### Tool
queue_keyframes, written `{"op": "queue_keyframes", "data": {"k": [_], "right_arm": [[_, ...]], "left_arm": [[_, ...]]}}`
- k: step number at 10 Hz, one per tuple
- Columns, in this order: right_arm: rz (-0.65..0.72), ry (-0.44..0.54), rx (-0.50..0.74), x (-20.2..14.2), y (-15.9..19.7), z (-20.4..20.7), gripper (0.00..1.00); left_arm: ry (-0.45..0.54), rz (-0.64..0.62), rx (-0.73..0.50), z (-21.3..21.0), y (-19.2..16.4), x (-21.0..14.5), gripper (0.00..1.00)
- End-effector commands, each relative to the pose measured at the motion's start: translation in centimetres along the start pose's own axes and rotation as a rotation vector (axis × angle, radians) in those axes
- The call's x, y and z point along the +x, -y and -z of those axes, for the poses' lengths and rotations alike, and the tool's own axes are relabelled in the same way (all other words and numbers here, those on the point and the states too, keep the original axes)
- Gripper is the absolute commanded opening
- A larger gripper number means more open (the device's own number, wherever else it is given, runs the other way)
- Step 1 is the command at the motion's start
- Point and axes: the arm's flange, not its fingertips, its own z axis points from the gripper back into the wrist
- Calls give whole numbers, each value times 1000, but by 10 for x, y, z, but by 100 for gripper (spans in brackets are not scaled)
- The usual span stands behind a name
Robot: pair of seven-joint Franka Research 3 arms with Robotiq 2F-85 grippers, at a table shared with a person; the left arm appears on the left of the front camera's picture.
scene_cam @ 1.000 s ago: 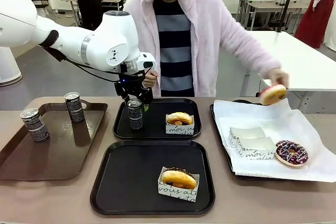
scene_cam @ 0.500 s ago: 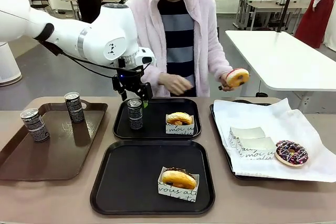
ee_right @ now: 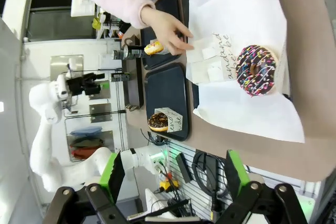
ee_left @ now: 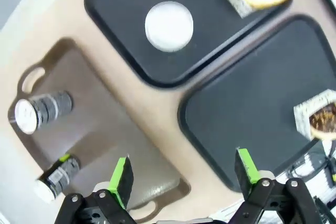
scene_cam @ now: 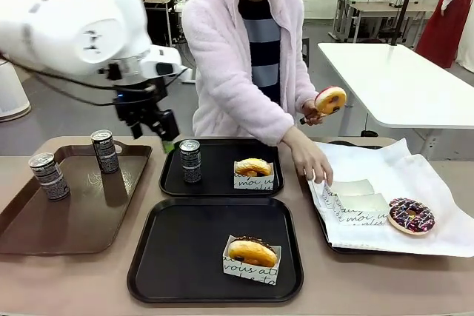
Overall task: Set up donuts and drinks on trays.
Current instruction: Pick up one Pepsi coke and place it on the Flat Tray, then pick up one Pepsi coke from the Handle tray and place it on the Flat Tray without a Pepsi coke.
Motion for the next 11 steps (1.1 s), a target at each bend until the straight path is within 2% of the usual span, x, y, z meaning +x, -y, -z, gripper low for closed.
{"op": "queue_keyframes", "data": {"k": [1, 4, 5, 9, 10, 11], "right_arm": [[-14, 6, 21, 0, 1, 1, 100], [-14, 6, 21, 0, 1, 1, 100], [-14, 6, 21, 0, 1, 1, 100], [-14, 6, 21, 0, 1, 1, 100], [-14, 6, 21, 0, 1, 1, 100], [-14, 6, 21, 0, 1, 1, 100]], "left_arm": [[31, -5, -36, 2, -18, -44, 100], [-2, -68, -10, 3, -24, -63, 100], [1, -32, -20, 0, -22, -56, 100], [-2, -38, -18, 1, -23, -60, 100], [-98, -147, -54, 13, -63, -54, 100], [-135, -229, -95, 18, -102, -64, 100]]}}
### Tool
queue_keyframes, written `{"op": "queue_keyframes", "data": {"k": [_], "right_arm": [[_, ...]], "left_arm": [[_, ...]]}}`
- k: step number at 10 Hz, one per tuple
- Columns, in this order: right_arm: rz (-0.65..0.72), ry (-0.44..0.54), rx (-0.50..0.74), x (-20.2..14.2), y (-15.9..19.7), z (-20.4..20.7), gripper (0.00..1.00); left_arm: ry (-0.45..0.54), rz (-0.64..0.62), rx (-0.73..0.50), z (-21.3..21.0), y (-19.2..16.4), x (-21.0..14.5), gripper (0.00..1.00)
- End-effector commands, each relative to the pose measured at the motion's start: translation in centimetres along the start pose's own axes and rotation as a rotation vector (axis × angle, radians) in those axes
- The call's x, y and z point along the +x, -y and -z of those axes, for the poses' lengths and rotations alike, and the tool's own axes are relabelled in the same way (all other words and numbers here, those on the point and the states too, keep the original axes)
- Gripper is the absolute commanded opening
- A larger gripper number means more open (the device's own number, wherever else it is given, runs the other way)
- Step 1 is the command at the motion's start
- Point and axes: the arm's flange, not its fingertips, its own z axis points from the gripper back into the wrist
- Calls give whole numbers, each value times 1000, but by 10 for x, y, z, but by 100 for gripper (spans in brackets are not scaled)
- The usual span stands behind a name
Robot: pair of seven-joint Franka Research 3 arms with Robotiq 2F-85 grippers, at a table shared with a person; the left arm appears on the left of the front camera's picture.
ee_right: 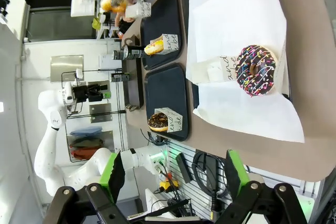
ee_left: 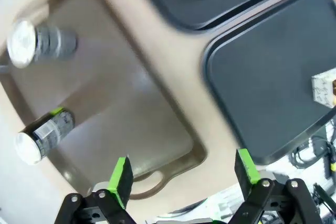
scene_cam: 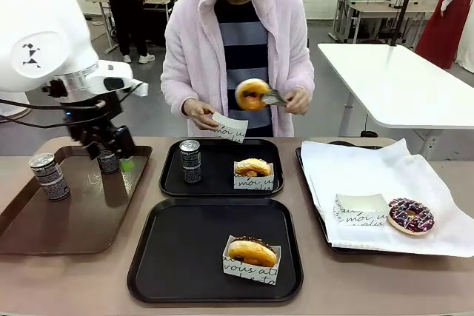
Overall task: Set up donuts and drinks on trays.
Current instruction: Pick up one Pepsi coke from the Handle tray and place it on the Flat Tray without a Pepsi coke.
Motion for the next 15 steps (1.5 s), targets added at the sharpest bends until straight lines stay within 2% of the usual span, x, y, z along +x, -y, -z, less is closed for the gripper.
{"op": "queue_keyframes", "data": {"k": [1, 3, 4, 6, 11, 15], "right_arm": [[-14, 5, 22, 0, 1, 1, 100], [-14, 5, 22, 0, 1, 1, 100], [-14, 5, 22, 0, 1, 1, 100], [-14, 5, 22, 0, 1, 1, 100], [-14, 5, 22, 0, 1, 1, 100], [-14, 5, 22, 0, 1, 1, 100]], "left_arm": [[-69, -124, -73, -5, -74, 2, 100], [-76, -224, -81, -3, -136, -29, 100], [-75, -252, -77, -6, -162, -30, 100], [-50, -313, -45, 3, -192, -34, 100], [2, -360, 25, 45, -196, -15, 100], [-42, -366, 37, 73, -194, -2, 100]]}}
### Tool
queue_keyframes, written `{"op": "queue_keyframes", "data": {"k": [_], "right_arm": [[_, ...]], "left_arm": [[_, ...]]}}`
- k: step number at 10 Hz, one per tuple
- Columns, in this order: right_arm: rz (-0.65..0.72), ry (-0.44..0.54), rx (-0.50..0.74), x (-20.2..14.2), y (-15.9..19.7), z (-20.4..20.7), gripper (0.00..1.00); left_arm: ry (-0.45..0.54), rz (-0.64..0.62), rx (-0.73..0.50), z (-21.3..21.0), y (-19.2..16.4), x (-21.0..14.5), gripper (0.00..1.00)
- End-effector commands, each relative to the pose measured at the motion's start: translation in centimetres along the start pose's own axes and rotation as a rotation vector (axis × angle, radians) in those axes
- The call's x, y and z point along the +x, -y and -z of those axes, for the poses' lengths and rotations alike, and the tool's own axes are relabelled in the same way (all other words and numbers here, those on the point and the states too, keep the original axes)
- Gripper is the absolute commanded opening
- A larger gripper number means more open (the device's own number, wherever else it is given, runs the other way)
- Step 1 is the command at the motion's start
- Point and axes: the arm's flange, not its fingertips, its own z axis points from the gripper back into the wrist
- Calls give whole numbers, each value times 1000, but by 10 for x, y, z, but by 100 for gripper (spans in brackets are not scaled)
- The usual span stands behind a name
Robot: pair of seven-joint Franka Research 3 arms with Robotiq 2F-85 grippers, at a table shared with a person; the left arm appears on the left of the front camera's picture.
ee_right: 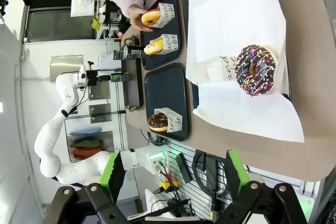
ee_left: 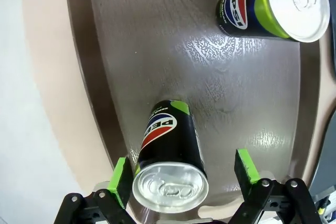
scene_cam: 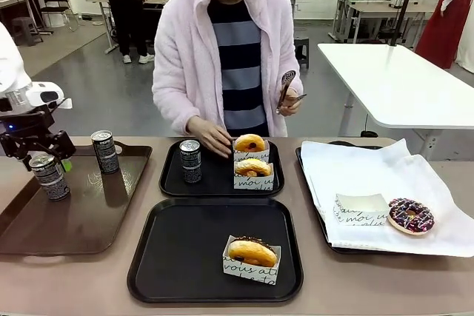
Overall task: Set up donuts and drinks on trays.
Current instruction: Pick up one Pepsi coke from the Handle tray and place it on the Flat Tray without a Pepsi coke.
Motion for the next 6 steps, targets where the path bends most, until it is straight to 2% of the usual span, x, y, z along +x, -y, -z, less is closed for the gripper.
{"op": "queue_keyframes", "data": {"k": [1, 2, 3, 4, 5, 6], "right_arm": [[-15, 4, 23, 0, 1, 1, 100], [-15, 4, 23, 0, 1, 1, 100], [-15, 4, 23, 0, 1, 1, 100], [-15, 4, 23, 0, 1, 1, 100], [-15, 4, 23, 0, 1, 1, 100], [-15, 4, 23, 0, 1, 1, 100]], "left_arm": [[9, -20, 22, 7, 0, 2, 100], [23, -20, 23, 7, -1, 4, 100], [42, -33, 20, 4, -5, 2, 52], [48, -38, 19, 2, -7, 0, 52], [46, -48, 11, 1, -10, 1, 2], [39, -54, 6, 3, -11, 0, 43]]}}
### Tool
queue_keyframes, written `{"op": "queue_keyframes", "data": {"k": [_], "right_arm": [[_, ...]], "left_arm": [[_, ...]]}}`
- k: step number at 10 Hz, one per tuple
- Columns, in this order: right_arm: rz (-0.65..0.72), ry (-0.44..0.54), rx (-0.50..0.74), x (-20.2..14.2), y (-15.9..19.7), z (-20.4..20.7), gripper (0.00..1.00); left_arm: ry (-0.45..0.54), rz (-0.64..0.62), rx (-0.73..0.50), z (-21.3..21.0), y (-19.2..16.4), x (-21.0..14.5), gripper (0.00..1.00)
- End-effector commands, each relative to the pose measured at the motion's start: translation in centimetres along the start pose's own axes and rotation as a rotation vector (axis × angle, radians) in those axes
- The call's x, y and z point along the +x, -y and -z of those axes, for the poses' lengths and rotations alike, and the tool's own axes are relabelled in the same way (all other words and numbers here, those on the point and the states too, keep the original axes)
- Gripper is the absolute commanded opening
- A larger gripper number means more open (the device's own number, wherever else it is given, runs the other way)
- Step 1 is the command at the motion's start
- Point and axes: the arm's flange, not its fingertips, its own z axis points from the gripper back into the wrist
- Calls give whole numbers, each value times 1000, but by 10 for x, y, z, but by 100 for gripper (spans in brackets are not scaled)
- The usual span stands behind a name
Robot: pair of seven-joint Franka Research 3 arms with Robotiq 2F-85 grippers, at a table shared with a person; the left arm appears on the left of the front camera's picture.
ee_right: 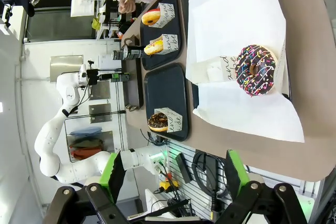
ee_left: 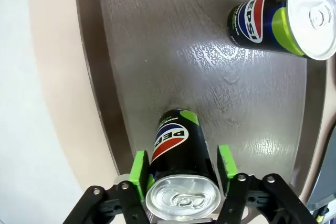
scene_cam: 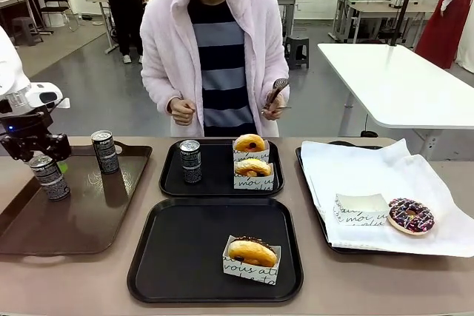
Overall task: Set up donuts and drinks on trays.
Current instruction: Pick up one Pepsi coke from the Handle tray and place it on the Flat Tray without a Pepsi coke.
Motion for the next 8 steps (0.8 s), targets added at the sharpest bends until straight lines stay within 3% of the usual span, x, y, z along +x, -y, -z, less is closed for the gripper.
{"op": "queue_keyframes", "data": {"k": [1, 5, 8], "right_arm": [[-15, 4, 23, 0, 1, 1, 100], [-15, 4, 23, 0, 1, 1, 100], [-15, 4, 23, 0, 1, 1, 100]], "left_arm": [[1, -38, -2, 1, -3, -2, 0], [-5, -48, -40, -12, -1, -7, 3], [-29, 52, -14, -99, 58, -54, 0]]}}
